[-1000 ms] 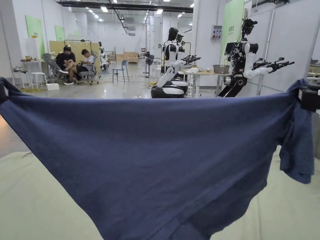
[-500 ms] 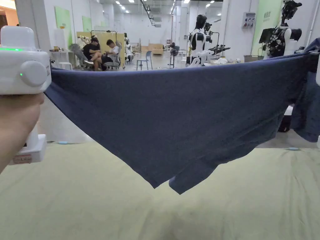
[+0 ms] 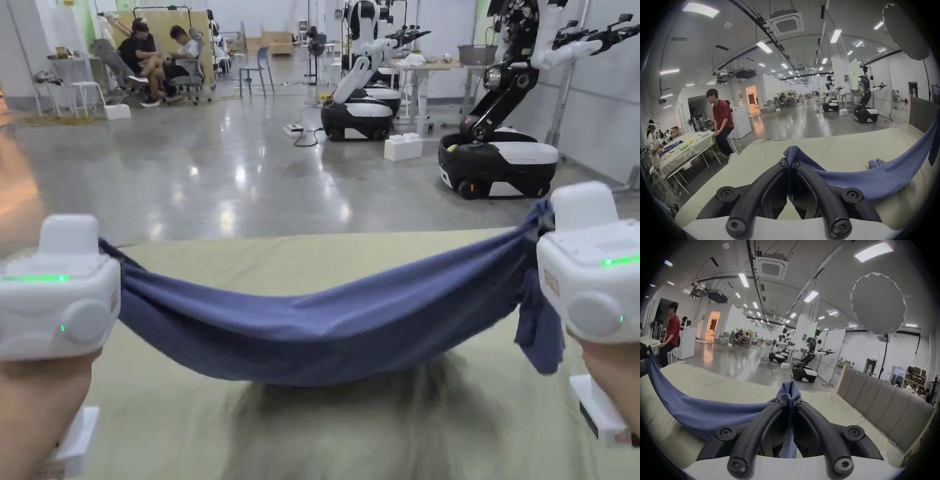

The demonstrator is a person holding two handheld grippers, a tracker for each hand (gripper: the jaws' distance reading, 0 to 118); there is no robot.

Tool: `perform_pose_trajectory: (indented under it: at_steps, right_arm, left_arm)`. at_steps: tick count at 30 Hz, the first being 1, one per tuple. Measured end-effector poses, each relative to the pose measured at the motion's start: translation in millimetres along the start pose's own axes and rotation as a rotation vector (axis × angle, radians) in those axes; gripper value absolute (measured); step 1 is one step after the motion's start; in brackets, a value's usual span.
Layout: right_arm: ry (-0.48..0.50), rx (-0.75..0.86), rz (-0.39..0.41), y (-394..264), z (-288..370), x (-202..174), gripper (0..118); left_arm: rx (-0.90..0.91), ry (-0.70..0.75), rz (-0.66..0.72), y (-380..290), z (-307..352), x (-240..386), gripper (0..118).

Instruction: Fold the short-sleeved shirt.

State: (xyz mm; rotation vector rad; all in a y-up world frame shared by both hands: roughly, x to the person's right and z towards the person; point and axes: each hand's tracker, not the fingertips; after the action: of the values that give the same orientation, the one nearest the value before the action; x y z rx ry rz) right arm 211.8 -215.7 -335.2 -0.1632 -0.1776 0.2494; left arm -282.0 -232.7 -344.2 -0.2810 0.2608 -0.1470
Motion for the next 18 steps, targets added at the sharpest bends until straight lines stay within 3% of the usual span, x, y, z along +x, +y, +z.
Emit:
perform_pose_trajectory:
  at_steps: [5, 8, 14, 18]
  right_arm:
    - [0.033, -0.028, -0.033, -40.4, 88.1, 28.3, 7]
    - [0.097, -0.087, -0.108, -70.2, 151.0, 49.7, 7]
    - [0.146, -0.195, -0.085, -143.3, 265.1, 76.3, 7]
    - [0.193, -0.279, -0.057, -185.1, 312.2, 73.3, 8]
  left_arm:
    - [-0.014, -0.08, 0.06, -40.1, 84.1, -31.8, 2]
    - [-0.076, -0.135, 0.095, -72.3, 126.3, -55.5, 2]
    - [-0.119, -0.205, 0.019, -151.0, 218.1, -82.1, 2]
    - [-0.179, -0.233, -0.024, -200.9, 253.4, -86.4, 2]
